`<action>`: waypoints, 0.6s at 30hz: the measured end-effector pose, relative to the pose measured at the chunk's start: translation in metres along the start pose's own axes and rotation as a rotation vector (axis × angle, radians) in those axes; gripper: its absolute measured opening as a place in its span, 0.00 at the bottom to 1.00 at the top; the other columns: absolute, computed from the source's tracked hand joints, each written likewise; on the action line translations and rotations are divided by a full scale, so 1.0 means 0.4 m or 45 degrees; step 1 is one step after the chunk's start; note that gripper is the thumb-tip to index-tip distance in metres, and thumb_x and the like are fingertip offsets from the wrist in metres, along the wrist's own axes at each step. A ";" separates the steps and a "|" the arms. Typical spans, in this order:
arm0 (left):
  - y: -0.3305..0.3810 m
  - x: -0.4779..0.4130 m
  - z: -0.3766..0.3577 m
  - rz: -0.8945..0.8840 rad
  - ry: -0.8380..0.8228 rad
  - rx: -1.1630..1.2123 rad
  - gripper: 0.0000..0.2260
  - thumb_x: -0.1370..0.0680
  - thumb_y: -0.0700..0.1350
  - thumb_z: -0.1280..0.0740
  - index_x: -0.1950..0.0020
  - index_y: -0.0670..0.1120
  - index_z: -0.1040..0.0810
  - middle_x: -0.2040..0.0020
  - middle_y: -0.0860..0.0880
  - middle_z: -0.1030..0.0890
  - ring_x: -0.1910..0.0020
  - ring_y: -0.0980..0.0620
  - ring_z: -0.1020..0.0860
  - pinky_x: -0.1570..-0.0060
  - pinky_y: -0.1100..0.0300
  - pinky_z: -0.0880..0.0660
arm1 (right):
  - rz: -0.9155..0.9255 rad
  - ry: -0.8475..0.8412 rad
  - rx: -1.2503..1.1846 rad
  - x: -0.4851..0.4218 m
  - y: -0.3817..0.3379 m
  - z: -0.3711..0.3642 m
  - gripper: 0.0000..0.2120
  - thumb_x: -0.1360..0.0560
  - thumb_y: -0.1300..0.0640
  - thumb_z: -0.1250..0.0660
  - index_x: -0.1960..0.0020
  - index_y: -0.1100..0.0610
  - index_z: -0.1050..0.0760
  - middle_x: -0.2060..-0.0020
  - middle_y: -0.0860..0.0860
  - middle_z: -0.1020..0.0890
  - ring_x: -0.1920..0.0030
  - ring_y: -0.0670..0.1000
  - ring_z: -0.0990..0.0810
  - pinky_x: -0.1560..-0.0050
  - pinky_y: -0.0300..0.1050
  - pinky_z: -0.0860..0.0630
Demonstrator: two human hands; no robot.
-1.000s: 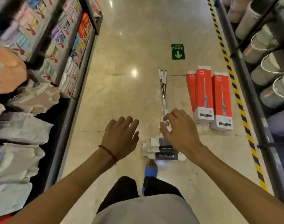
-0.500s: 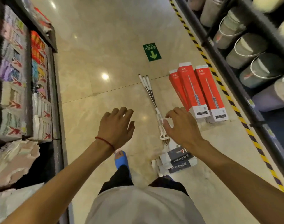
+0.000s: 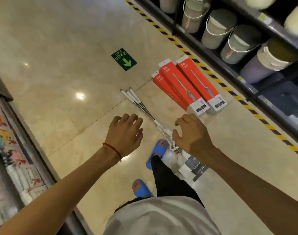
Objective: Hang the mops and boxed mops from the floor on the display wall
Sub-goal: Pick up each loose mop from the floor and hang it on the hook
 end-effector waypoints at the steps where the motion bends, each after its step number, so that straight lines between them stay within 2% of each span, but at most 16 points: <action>1: -0.011 -0.043 -0.006 -0.035 0.005 -0.003 0.14 0.21 0.51 0.37 0.42 0.44 0.20 0.46 0.45 0.17 0.53 0.42 0.20 0.54 0.48 0.23 | 0.003 0.018 0.006 -0.033 0.019 -0.007 0.11 0.28 0.54 0.33 0.54 0.61 0.19 0.59 0.55 0.20 0.55 0.60 0.21 0.58 0.54 0.21; 4: -0.045 -0.174 -0.032 -0.097 -0.012 -0.026 0.15 0.21 0.50 0.40 0.44 0.44 0.20 0.48 0.45 0.17 0.55 0.42 0.20 0.58 0.49 0.23 | 0.023 0.059 -0.009 -0.147 0.075 -0.030 0.09 0.29 0.55 0.31 0.55 0.61 0.19 0.60 0.55 0.20 0.57 0.60 0.22 0.59 0.52 0.23; 8: -0.069 -0.331 -0.072 -0.190 -0.077 -0.060 0.18 0.22 0.51 0.42 0.42 0.43 0.19 0.47 0.44 0.17 0.54 0.41 0.19 0.58 0.48 0.22 | -0.133 -0.009 -0.035 -0.272 0.143 -0.055 0.09 0.28 0.55 0.27 0.52 0.60 0.19 0.57 0.54 0.18 0.52 0.59 0.21 0.58 0.45 0.28; 10: -0.075 -0.401 -0.084 -0.232 -0.097 -0.032 0.17 0.23 0.50 0.41 0.43 0.44 0.19 0.48 0.45 0.16 0.55 0.42 0.19 0.58 0.49 0.22 | -0.146 -0.029 -0.023 -0.321 0.153 -0.073 0.10 0.26 0.53 0.29 0.52 0.61 0.19 0.57 0.55 0.19 0.52 0.60 0.21 0.58 0.48 0.26; 13: -0.095 -0.492 -0.105 -0.341 -0.058 -0.010 0.14 0.24 0.48 0.37 0.45 0.44 0.18 0.49 0.47 0.16 0.57 0.41 0.19 0.58 0.50 0.23 | -0.168 -0.007 0.055 -0.380 0.168 -0.114 0.18 0.24 0.48 0.39 0.55 0.61 0.19 0.60 0.56 0.20 0.56 0.60 0.22 0.60 0.52 0.23; 18: -0.171 -0.661 -0.208 -0.459 -0.096 0.072 0.12 0.26 0.45 0.30 0.44 0.44 0.17 0.49 0.46 0.15 0.55 0.40 0.18 0.57 0.49 0.23 | -0.326 -0.018 0.128 -0.462 0.220 -0.219 0.15 0.24 0.50 0.38 0.55 0.61 0.20 0.59 0.57 0.20 0.56 0.60 0.23 0.56 0.56 0.23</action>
Point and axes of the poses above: each hand's wrist, its own x-axis away from the middle knuckle, its own z-axis out of the back of the hand, y = z × x, the point moved 6 cm from there along -x, towards the middle knuckle
